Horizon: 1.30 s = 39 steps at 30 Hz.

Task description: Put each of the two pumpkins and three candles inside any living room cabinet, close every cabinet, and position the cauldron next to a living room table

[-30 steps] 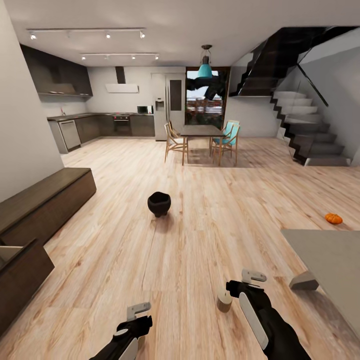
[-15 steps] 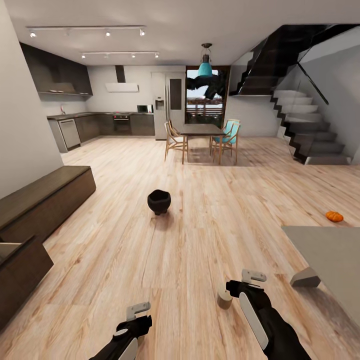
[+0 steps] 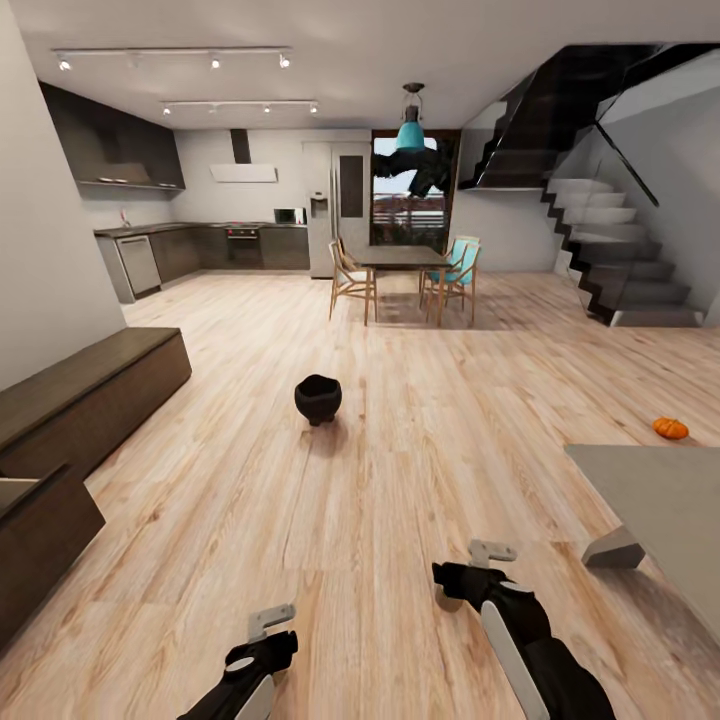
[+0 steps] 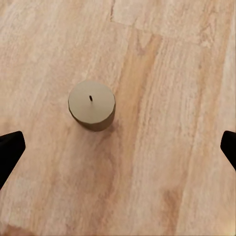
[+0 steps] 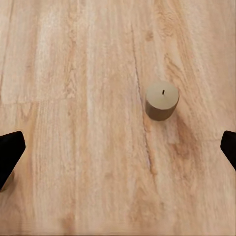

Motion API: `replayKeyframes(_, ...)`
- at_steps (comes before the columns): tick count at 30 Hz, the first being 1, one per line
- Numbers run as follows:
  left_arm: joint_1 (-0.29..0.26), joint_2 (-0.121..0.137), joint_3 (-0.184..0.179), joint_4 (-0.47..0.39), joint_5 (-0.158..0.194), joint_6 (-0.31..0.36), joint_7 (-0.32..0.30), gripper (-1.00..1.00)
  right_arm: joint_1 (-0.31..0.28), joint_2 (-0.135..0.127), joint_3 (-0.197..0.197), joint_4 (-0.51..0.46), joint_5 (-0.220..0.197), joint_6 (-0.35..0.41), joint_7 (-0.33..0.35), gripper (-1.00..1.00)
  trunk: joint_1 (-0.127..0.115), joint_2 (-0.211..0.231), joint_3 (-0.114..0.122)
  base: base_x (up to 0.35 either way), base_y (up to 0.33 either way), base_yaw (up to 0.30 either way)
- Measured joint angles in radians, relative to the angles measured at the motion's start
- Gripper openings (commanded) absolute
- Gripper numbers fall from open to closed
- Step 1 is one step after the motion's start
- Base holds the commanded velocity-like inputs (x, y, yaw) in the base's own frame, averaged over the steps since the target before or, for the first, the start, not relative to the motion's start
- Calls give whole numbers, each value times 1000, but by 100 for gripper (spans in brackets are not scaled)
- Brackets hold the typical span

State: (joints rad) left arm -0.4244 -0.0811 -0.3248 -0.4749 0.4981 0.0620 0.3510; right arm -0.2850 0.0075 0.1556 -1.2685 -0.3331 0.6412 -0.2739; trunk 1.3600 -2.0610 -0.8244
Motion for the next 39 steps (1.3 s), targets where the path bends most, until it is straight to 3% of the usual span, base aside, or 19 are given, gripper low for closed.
replayKeyframes(27, 0, 2, 0, 0, -2, 0, 4, 100, 8, -4, -2, -1, 2, 9, 13, 100, 104, -189, -85, 0, 0, 0)
replayKeyframes(31, 0, 3, -1, -6, 1, -2, 2, 100, 8, -38, -3, -2, -8, 8, 15, 100, 104, -189, -85, 0, 0, 0)
replayKeyframes(39, 0, 3, 0, -4, 1, -2, 2, 100, 8, -50, -1, -1, -9, 8, 16, 100, 103, -189, -85, 89, 27, 0)
